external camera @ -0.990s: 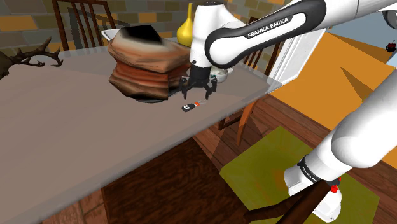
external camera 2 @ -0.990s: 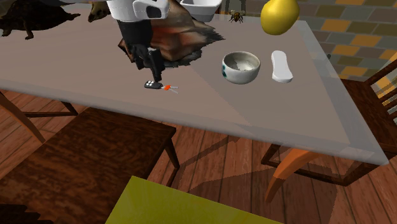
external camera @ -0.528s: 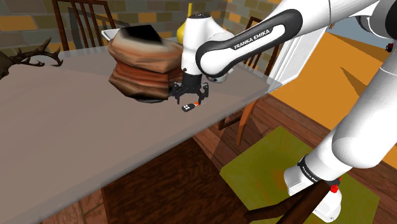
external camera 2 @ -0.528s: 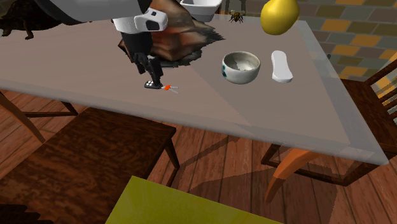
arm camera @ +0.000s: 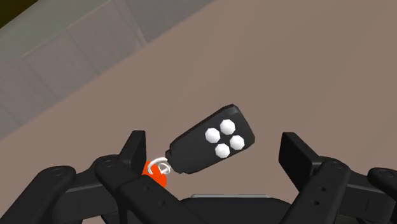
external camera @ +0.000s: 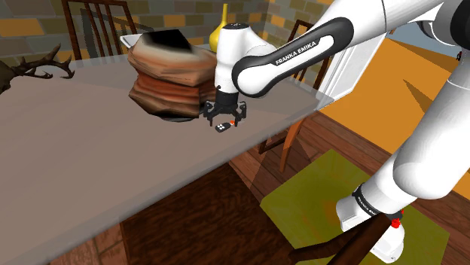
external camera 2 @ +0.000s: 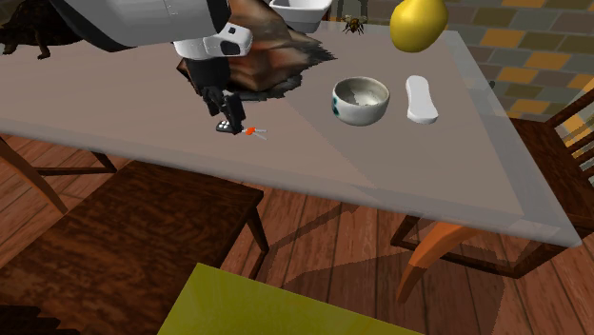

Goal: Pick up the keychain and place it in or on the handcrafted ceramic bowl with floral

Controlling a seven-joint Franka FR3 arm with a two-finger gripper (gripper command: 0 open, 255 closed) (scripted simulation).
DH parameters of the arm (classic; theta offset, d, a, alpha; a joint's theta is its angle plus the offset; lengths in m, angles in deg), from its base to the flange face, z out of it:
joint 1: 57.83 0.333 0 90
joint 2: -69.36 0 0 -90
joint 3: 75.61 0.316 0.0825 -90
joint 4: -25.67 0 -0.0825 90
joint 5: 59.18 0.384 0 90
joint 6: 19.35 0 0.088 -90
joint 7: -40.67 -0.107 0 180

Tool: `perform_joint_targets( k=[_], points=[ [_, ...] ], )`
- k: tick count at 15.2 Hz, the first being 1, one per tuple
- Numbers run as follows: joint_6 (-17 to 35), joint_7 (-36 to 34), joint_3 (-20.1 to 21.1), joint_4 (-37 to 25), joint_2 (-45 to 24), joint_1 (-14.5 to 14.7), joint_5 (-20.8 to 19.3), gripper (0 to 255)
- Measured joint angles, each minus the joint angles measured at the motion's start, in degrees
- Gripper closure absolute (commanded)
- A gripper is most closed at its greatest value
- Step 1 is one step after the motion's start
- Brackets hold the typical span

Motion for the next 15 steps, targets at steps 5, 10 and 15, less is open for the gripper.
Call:
perform_joint_targets(
  k=[5,10,15],
  points=[
    [0.1,0.1,0.0,-0.2,0.1,-0.1,0.0,255],
    [0.6,0.1,-0.1,0.6,0.8,-0.2,0.3,255],
    [-0.5,0.2,0.0,-0.3,0.4,-0.1,0.4,0]
  ],
)
